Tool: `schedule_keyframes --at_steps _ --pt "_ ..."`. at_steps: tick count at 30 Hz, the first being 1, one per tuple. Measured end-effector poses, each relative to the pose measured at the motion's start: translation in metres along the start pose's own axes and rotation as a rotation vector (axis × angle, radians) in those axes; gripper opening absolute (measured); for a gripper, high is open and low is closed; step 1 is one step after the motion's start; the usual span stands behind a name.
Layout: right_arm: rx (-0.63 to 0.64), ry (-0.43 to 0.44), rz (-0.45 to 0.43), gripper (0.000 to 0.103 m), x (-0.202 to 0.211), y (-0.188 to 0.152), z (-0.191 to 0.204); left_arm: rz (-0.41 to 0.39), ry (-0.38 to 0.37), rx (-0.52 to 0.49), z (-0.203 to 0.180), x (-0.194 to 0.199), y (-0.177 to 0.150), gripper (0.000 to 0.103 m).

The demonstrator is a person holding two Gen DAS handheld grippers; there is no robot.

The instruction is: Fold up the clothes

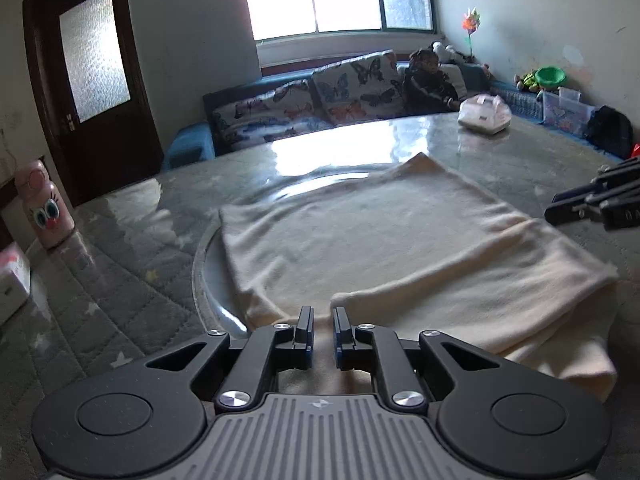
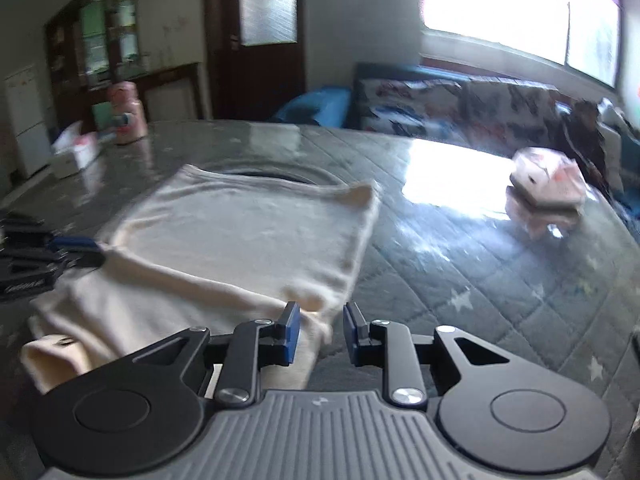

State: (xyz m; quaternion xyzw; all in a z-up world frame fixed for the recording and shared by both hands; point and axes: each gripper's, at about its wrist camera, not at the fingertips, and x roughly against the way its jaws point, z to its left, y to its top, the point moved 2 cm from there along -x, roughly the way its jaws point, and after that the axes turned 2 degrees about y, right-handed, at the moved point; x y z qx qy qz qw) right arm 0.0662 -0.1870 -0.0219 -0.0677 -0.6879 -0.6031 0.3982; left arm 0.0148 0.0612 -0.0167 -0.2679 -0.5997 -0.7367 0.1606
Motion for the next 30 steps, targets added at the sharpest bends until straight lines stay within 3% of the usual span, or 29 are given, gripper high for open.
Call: schedule_keyframes --at_steps 8,17,21,27,30 --pt "0.09 0.075 0.052 0.023 0.009 -0.019 0.026 0.005 -0.104 -0.049 -0.025 0.005 -0.004 0.013" --pt "0.15 0.051 0.071 0.023 0.026 -0.028 0.033 0.02 -0.088 -0.076 -0.027 0.013 -0.011 0.016" --pt "0.147 0.079 0.029 0.023 0.022 -0.02 0.042 -0.01 -0.098 -0.087 -0.036 0.019 -0.005 0.033" --pt "0.188 0.091 0.055 0.024 0.005 -0.028 0.056 0.028 -0.108 -0.136 -0.05 0.012 -0.019 0.038" --pt "0.215 0.087 0.059 0.027 0.01 -0.032 0.059 0.02 -0.1 -0.135 -0.045 0.021 -0.02 0.046"
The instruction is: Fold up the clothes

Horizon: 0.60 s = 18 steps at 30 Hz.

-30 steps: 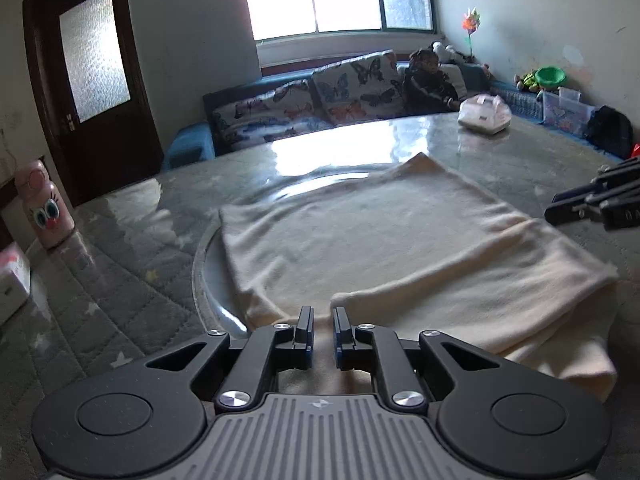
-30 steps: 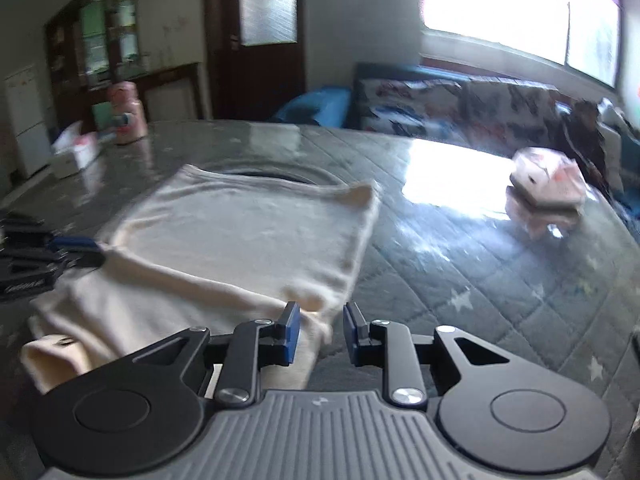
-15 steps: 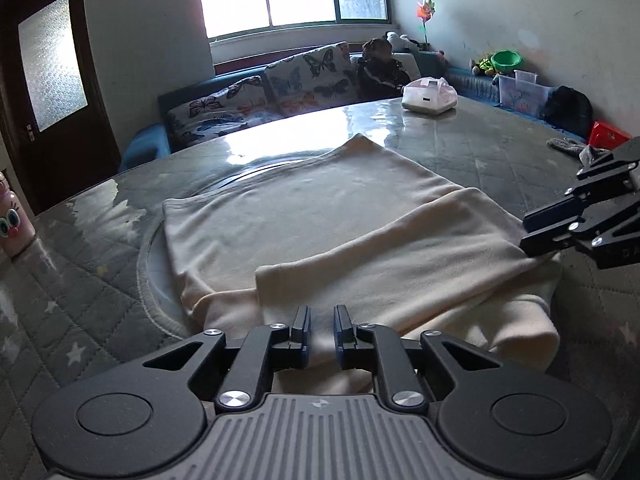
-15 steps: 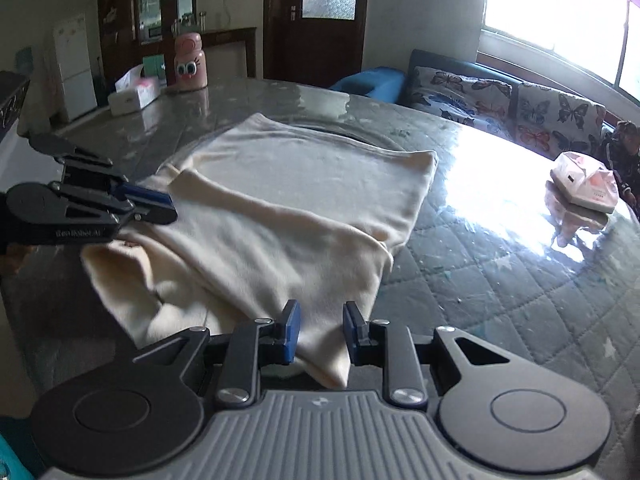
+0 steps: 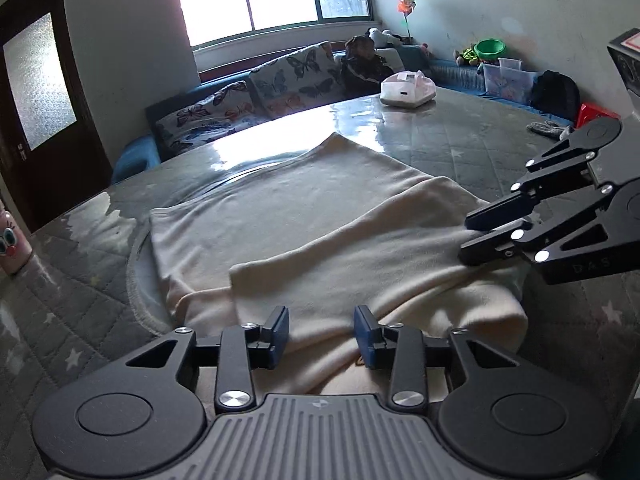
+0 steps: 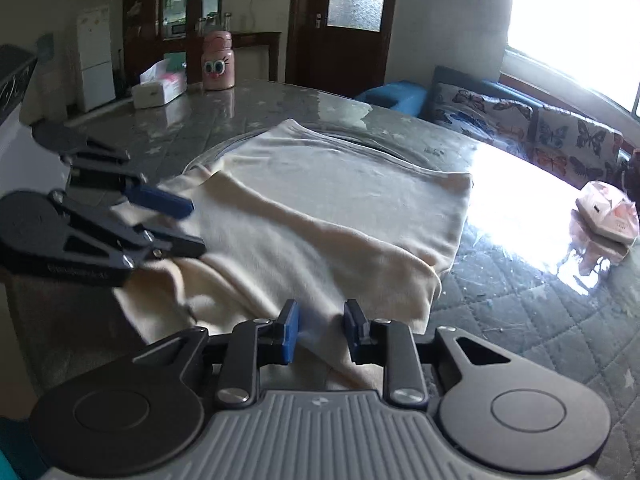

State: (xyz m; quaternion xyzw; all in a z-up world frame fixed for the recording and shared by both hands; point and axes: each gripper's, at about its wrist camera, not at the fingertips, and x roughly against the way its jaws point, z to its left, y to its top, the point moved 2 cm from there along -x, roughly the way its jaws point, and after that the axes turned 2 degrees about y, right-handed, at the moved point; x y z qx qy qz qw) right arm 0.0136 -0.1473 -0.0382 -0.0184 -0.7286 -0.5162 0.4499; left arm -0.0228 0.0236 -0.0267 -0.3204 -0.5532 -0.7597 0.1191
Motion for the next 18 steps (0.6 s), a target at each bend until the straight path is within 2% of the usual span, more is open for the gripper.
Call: schedule_keyframes --at_steps 1,5,9,10,13,16,18 --pt "0.005 0.0 -0.002 0.032 0.004 0.0 0.001 -0.008 0.002 0.001 0.002 0.005 0.0 0.047" --pt "0.043 0.002 -0.014 0.036 0.023 -0.003 0.006 -0.047 0.005 -0.044 0.004 0.033 -0.004 0.053" --pt "0.106 0.001 -0.004 0.048 0.036 -0.011 0.014 -0.039 -0.002 -0.101 0.001 0.051 -0.019 0.053" --pt "0.12 0.0 0.0 0.052 0.038 -0.014 0.016 -0.038 -0.002 -0.123 -0.002 0.054 -0.024 0.053" --pt "0.165 -0.007 0.006 0.054 0.043 -0.022 0.022 -0.04 0.005 -0.193 -0.013 0.061 -0.036 0.053" --pt "0.193 -0.019 0.007 0.064 0.045 -0.028 0.027 -0.039 0.005 -0.214 -0.018 0.061 -0.043 0.053" --pt "0.203 -0.021 0.004 0.065 0.046 -0.03 0.03 -0.053 0.033 -0.243 -0.021 0.059 -0.044 0.053"
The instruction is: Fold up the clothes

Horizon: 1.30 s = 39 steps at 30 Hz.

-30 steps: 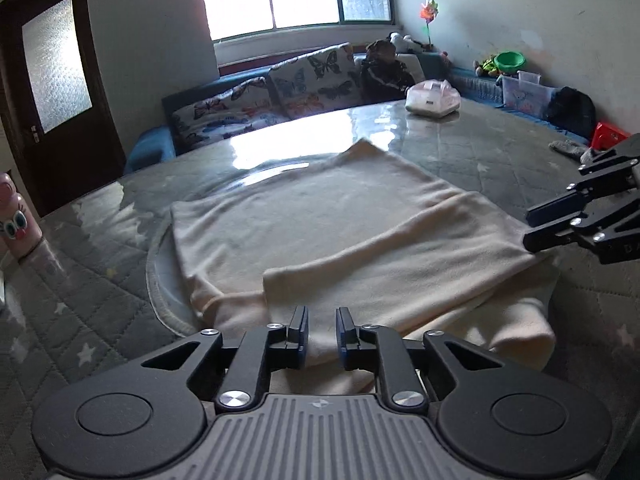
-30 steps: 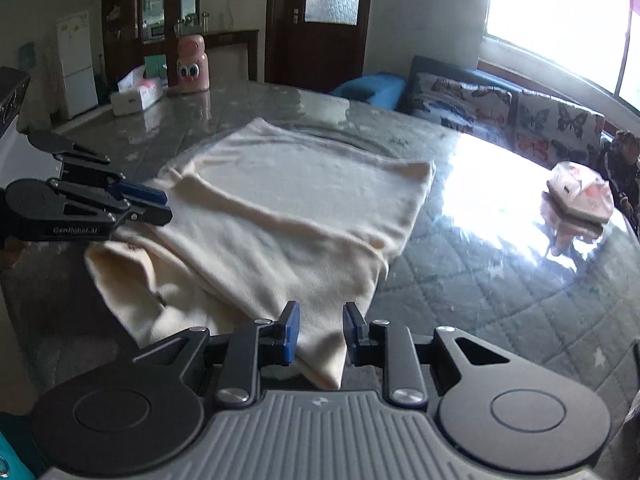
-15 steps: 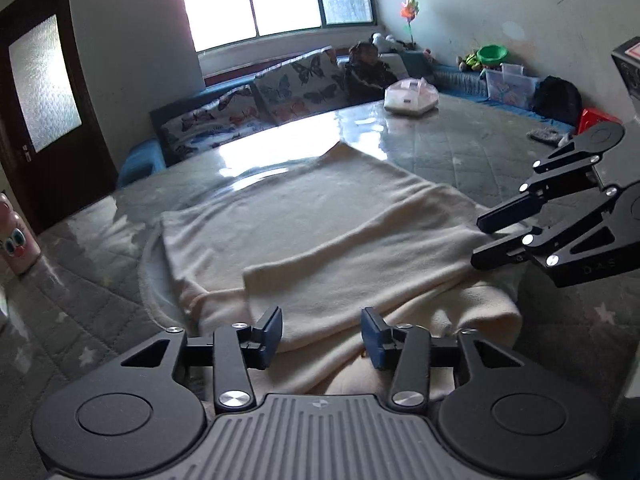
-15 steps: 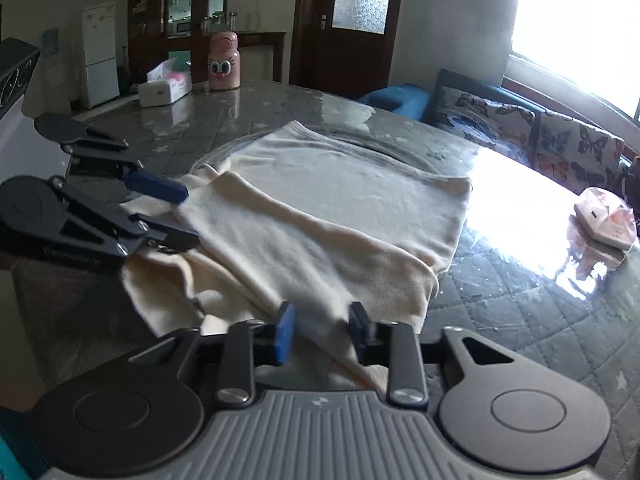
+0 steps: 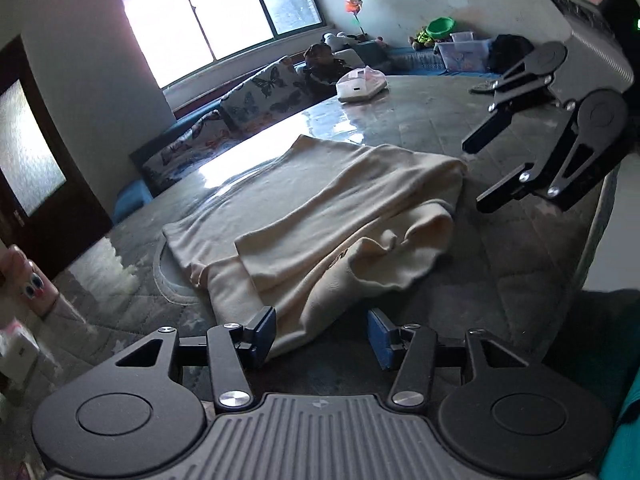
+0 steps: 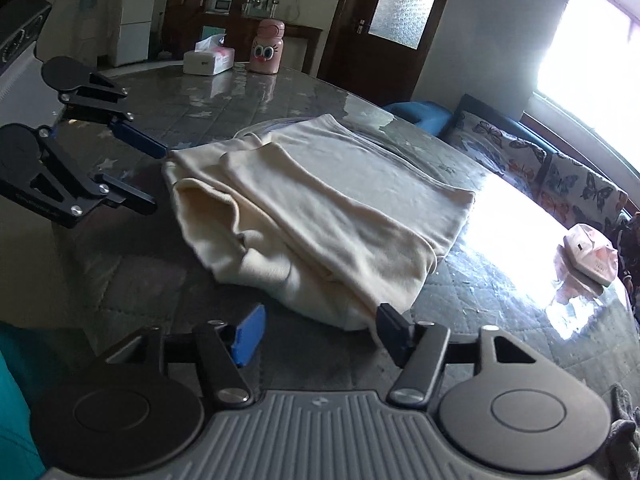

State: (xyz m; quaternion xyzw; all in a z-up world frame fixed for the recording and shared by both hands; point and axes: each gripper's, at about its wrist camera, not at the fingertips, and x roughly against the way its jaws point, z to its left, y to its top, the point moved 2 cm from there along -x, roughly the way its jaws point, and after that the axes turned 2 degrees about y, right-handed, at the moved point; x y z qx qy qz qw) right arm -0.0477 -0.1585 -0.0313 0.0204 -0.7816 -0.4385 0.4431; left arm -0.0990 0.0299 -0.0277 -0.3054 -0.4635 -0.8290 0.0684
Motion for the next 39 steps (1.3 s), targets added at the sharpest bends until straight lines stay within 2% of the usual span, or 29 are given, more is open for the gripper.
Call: schedule_keyframes --at_steps 4,8,9,13,16,25,26,29,30,31,32,33,34,36,37,39 --pt "0.047 -0.016 -0.015 0.076 0.001 -0.001 0.008 -0.032 0.006 -0.025 -0.006 -0.008 0.005 0.053" --pt "0.089 -0.025 -0.026 0.079 0.001 -0.001 0.014 -0.055 0.015 -0.068 -0.015 -0.017 0.008 0.053" --pt "0.097 -0.024 -0.027 0.08 0.0 -0.001 0.016 -0.058 0.009 -0.069 -0.016 -0.019 0.009 0.051" --pt "0.145 -0.02 -0.03 0.081 -0.004 -0.001 0.021 -0.069 -0.013 -0.059 -0.015 -0.022 0.013 0.02" --pt "0.165 -0.008 -0.03 0.081 -0.009 0.001 0.022 -0.085 -0.023 -0.019 -0.006 -0.022 0.019 0.013" --pt "0.172 0.019 -0.044 0.08 -0.031 0.015 0.016 -0.109 -0.067 0.091 0.027 -0.032 0.043 0.012" --pt "0.168 0.022 -0.044 0.078 -0.034 0.018 0.015 -0.106 -0.074 0.096 0.029 -0.034 0.043 0.012" --pt "0.138 0.048 -0.03 0.058 -0.046 0.025 0.008 -0.096 -0.093 0.108 0.033 -0.038 0.043 0.012" --pt "0.122 0.058 -0.024 0.049 -0.05 0.028 0.005 -0.093 -0.097 0.109 0.034 -0.038 0.042 0.013" --pt "0.109 0.069 -0.018 0.035 -0.053 0.03 0.002 -0.09 -0.101 0.111 0.034 -0.039 0.041 0.015" --pt "0.097 0.08 -0.012 0.028 -0.056 0.032 -0.001 -0.087 -0.105 0.112 0.035 -0.039 0.04 0.015" --pt "0.085 0.092 -0.006 0.024 -0.058 0.035 -0.004 -0.086 -0.103 0.109 0.034 -0.039 0.038 0.016" --pt "0.062 0.106 0.0 0.021 -0.06 0.038 -0.008 -0.086 -0.099 0.105 0.034 -0.037 0.036 0.022" --pt "0.019 0.128 0.006 0.019 -0.06 0.044 -0.017 -0.094 -0.095 0.091 0.032 -0.031 0.03 0.033" --pt "0.006 0.137 0.006 0.018 -0.059 0.046 -0.02 -0.097 -0.089 0.081 0.031 -0.029 0.027 0.042" --pt "-0.012 0.15 0.0 0.018 -0.057 0.049 -0.026 -0.099 -0.073 0.061 0.028 -0.024 0.02 0.047"
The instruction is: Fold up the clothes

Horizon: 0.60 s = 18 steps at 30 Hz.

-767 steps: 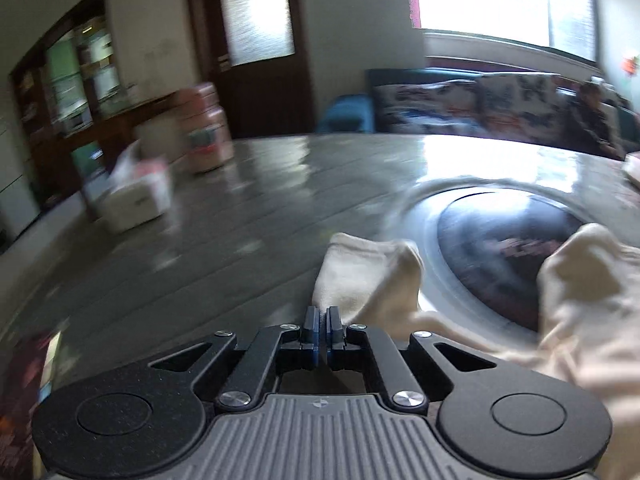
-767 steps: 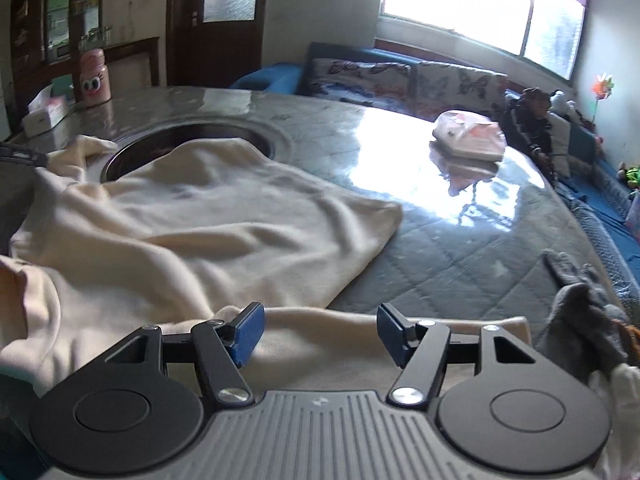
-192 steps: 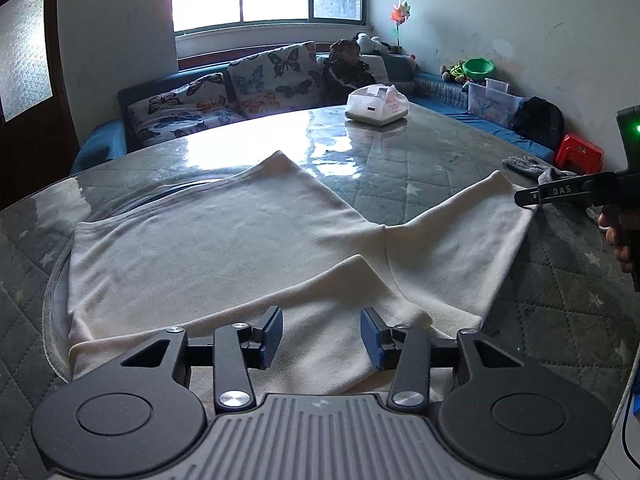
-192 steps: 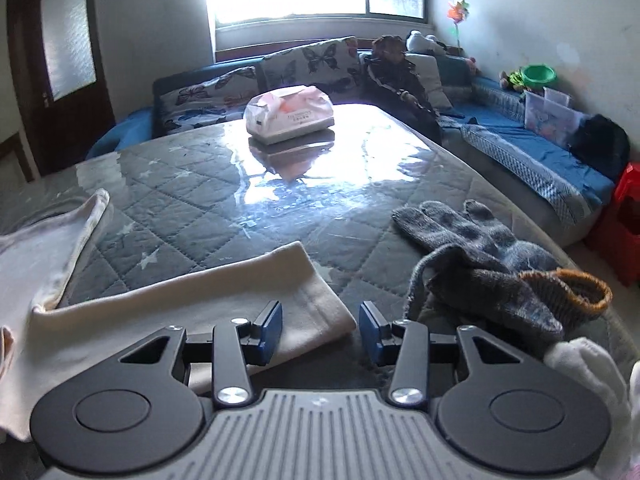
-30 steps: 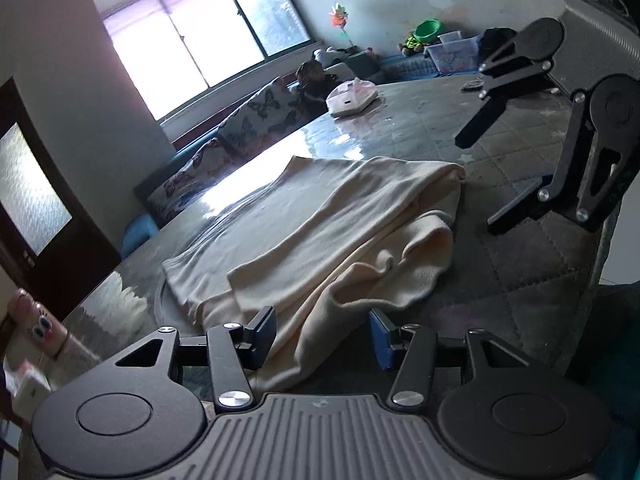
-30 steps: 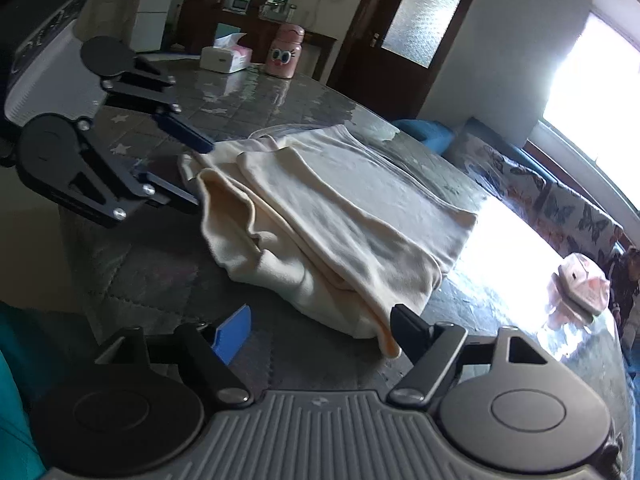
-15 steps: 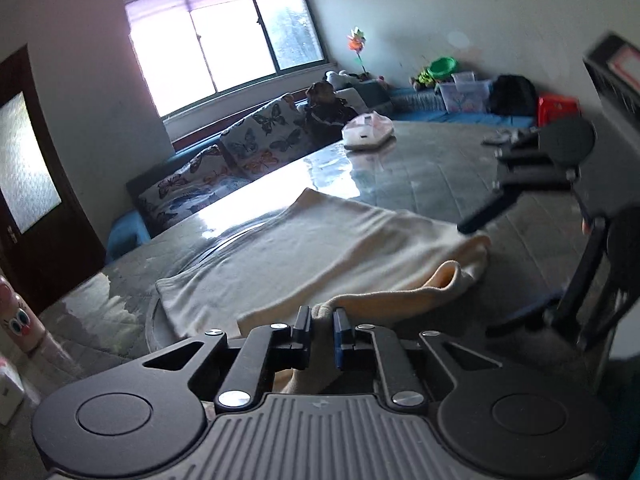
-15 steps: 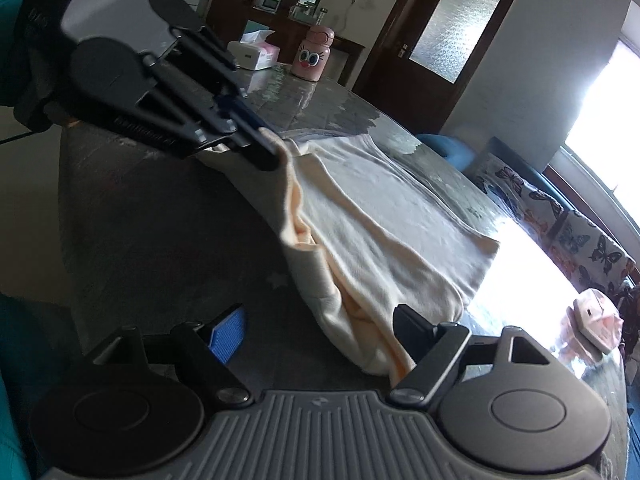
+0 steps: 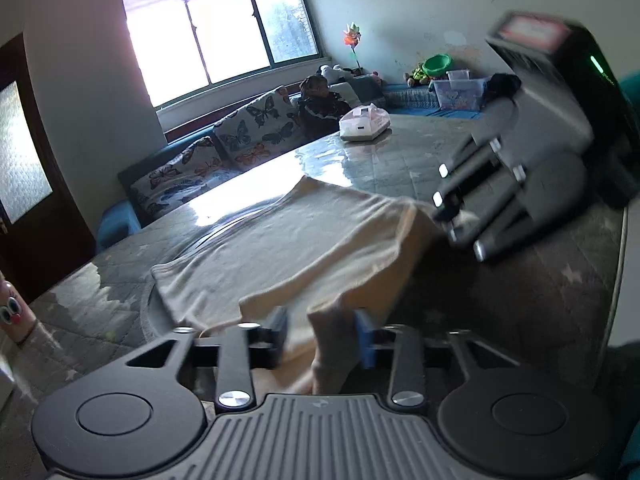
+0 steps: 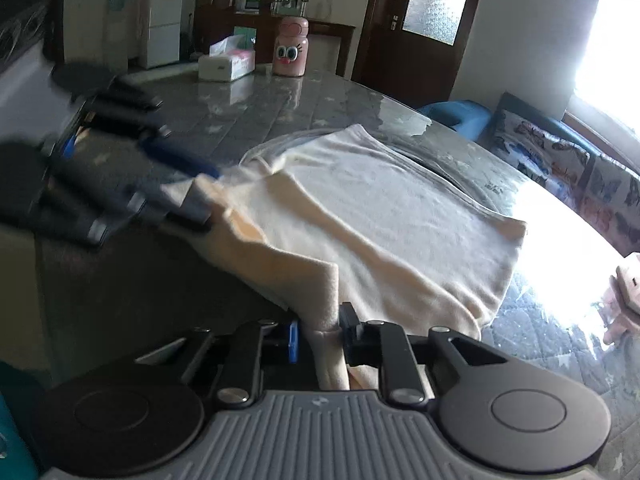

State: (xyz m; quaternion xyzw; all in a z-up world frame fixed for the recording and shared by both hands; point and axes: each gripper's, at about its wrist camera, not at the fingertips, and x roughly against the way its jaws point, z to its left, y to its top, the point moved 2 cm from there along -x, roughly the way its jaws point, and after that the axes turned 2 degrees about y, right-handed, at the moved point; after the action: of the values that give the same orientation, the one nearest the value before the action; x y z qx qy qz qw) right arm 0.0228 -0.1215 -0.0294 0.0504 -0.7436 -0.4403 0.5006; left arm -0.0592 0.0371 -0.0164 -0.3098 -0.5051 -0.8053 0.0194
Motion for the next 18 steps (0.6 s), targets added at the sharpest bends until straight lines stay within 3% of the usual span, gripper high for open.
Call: schedule_keyframes --at_steps 3,8,10,12,18 --pt "-0.003 0.002 -0.006 0.017 0.003 0.004 -0.004 0.02 0.013 -0.015 -0.003 0.001 -0.009 0.051" --pt "-0.004 -0.009 -0.009 0.016 0.001 0.008 -0.005 0.062 0.042 -0.061 -0.003 -0.011 -0.021 0.048" --pt "0.009 -0.017 -0.014 0.013 0.001 0.007 -0.002 0.085 0.034 -0.047 0.003 -0.016 -0.024 0.023" --pt "0.018 -0.023 -0.02 0.012 0.002 0.005 0.002 0.09 0.026 -0.022 0.008 -0.017 -0.024 0.014" --pt "0.016 -0.027 -0.04 0.009 0.014 -0.002 0.008 0.058 0.007 -0.004 0.01 0.001 -0.017 0.006"
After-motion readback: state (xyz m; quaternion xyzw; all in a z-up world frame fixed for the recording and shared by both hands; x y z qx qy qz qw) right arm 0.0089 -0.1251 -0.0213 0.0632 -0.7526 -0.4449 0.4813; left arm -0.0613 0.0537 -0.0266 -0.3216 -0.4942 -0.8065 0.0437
